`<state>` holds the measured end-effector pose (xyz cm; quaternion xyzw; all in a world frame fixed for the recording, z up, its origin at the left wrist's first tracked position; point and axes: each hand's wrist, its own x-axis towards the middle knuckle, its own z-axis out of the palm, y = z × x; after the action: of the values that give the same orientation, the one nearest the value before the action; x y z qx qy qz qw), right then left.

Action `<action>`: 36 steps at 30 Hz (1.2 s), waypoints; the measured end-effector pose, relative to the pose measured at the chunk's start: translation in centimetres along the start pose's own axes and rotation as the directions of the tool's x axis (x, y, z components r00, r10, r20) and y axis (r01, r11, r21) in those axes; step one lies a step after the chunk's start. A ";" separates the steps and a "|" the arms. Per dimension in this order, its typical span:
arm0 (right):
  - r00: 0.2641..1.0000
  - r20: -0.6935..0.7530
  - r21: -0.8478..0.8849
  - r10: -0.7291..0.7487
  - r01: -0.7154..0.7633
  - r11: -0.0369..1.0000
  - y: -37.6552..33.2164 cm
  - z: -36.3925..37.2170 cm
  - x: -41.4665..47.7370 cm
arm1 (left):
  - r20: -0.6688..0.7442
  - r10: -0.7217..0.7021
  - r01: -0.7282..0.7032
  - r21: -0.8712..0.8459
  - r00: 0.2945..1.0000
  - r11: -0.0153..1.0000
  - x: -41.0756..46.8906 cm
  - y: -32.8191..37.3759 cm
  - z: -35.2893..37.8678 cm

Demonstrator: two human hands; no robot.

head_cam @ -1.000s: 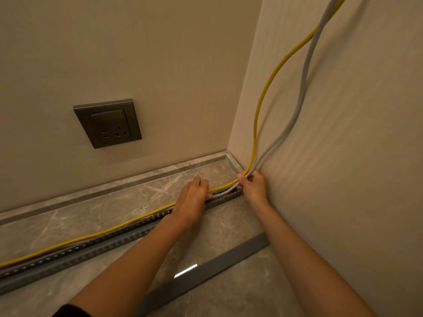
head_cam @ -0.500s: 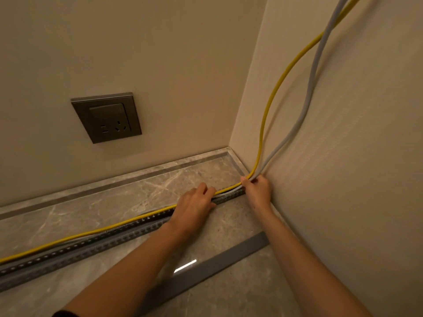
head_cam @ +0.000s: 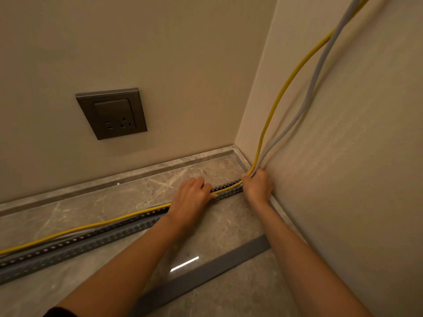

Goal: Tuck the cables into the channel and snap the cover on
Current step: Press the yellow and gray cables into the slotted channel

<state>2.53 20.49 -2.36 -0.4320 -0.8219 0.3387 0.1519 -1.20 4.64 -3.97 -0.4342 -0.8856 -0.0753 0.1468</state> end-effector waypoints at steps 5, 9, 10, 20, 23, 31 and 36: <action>1.000 -0.017 -0.084 0.006 -0.007 0.996 -0.6 0.4 0.1 | 0.176 -0.069 0.050 0.111 0.982 0.993 -0.5 -0.9 -1.6; 0.999 -0.037 -0.054 0.031 -0.033 0.998 -0.9 0.7 0.0 | 0.353 -0.230 0.213 0.085 0.907 0.973 -0.8 -1.3 -1.7; 0.998 -0.045 -0.043 0.040 -0.041 0.998 -1.0 0.8 -0.1 | 0.350 -0.267 0.256 0.078 0.898 0.964 -1.0 -1.4 -2.0; 0.996 -0.079 0.164 0.048 -0.034 0.986 -0.2 1.9 -1.6 | 0.060 -0.362 0.365 -0.055 0.930 0.929 -7.1 -3.3 -2.7; 0.982 -0.157 0.293 0.102 -0.052 0.955 0.3 2.4 -3.1 | 0.000 -0.375 0.375 -0.061 0.927 0.925 -7.5 -2.9 -2.3; 0.626 0.424 0.010 -0.654 0.719 0.695 -1.2 3.4 -7.9 | 0.053 -0.409 0.412 -0.179 0.911 0.893 -7.2 -2.8 -2.6; 0.451 0.650 -0.032 -0.612 0.821 0.571 -1.5 3.7 -6.7 | 0.113 -0.464 0.477 -0.251 0.878 0.842 -6.8 -3.1 -2.9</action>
<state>3.57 12.87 -3.72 0.0681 -0.9753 0.2041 -0.0495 0.90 -3.10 -3.47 -0.2212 -0.9493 -0.2195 0.0418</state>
